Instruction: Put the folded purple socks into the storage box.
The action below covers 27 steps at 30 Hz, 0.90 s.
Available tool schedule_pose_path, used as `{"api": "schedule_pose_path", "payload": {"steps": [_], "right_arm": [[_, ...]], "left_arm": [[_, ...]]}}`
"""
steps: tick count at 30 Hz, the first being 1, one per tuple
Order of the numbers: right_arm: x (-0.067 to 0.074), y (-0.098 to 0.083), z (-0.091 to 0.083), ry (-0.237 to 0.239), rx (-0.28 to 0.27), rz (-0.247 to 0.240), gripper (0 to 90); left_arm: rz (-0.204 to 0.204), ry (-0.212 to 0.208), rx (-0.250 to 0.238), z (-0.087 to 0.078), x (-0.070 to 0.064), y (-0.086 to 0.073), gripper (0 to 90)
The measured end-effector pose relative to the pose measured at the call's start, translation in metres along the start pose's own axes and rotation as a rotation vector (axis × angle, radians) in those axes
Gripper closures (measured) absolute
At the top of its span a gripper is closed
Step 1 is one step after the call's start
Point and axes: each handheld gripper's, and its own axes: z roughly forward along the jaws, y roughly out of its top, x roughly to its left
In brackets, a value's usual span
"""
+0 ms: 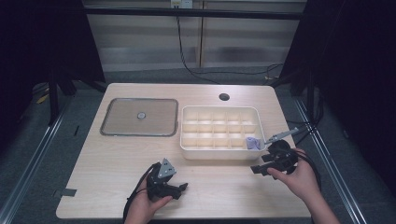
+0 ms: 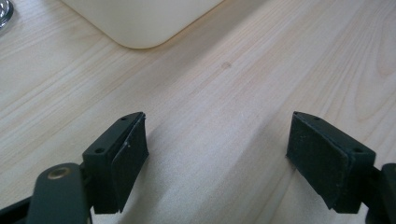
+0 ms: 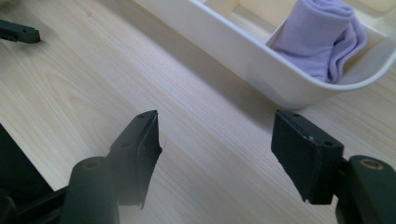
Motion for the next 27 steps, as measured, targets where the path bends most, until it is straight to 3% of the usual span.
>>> {"api": "schedule_pose_path", "payload": {"steps": [6,17,18,24,27], "right_arm": [[0.001,-0.02,0.018,0.014,-0.048,0.008,30.1],[0.005,-0.039,0.041,-0.003,-0.116,-0.063,27.2],[0.003,-0.041,0.043,-0.008,-0.127,-0.083,26.8],[0.001,-0.052,0.057,-0.008,-0.155,-0.093,23.9],[0.0,-0.056,0.062,-0.025,-0.179,-0.127,21.8]], "left_arm": [[0.001,0.0,0.0,0.0,0.0,0.0,19.8],[0.0,0.0,-0.001,0.0,0.0,0.0,19.7],[0.0,0.0,0.0,0.0,0.0,0.0,19.7],[0.0,0.0,0.0,0.0,0.0,0.0,19.7],[0.002,0.001,0.0,0.0,0.0,0.0,19.8]]}}
